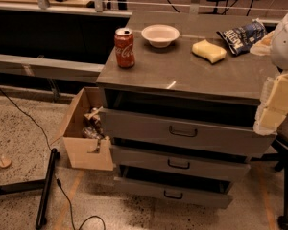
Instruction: Place coke can into paper bowl
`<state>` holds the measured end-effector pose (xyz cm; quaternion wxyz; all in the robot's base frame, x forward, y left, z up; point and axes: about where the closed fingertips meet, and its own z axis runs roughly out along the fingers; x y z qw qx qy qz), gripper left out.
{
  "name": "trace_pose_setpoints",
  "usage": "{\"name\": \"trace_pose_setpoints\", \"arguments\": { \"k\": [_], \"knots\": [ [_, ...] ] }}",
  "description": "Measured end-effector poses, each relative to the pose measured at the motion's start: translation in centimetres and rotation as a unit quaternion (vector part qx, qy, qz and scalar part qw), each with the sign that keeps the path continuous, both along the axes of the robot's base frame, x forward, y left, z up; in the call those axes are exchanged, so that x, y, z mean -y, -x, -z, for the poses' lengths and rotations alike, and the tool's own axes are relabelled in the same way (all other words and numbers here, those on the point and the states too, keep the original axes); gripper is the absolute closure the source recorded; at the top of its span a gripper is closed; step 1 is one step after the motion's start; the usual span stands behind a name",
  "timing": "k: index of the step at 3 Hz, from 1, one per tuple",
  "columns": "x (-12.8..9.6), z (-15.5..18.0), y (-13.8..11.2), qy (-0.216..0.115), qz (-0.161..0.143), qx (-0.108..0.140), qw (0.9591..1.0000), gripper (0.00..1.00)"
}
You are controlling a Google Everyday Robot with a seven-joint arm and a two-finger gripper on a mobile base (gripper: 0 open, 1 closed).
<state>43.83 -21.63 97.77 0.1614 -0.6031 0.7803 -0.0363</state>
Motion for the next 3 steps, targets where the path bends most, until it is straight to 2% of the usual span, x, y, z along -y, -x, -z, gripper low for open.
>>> {"name": "trace_pose_setpoints", "arguments": {
  "k": [1,2,3],
  "knots": [
    [0.0,0.0,0.0,0.0,0.0,0.0,1.0,0.0],
    [-0.7,0.6,-1.4,-0.051,0.002,0.007,0.9987,0.0],
    [-2.7,2.3,-5.6,-0.164,0.001,0.027,0.9861,0.0]
  ]
}}
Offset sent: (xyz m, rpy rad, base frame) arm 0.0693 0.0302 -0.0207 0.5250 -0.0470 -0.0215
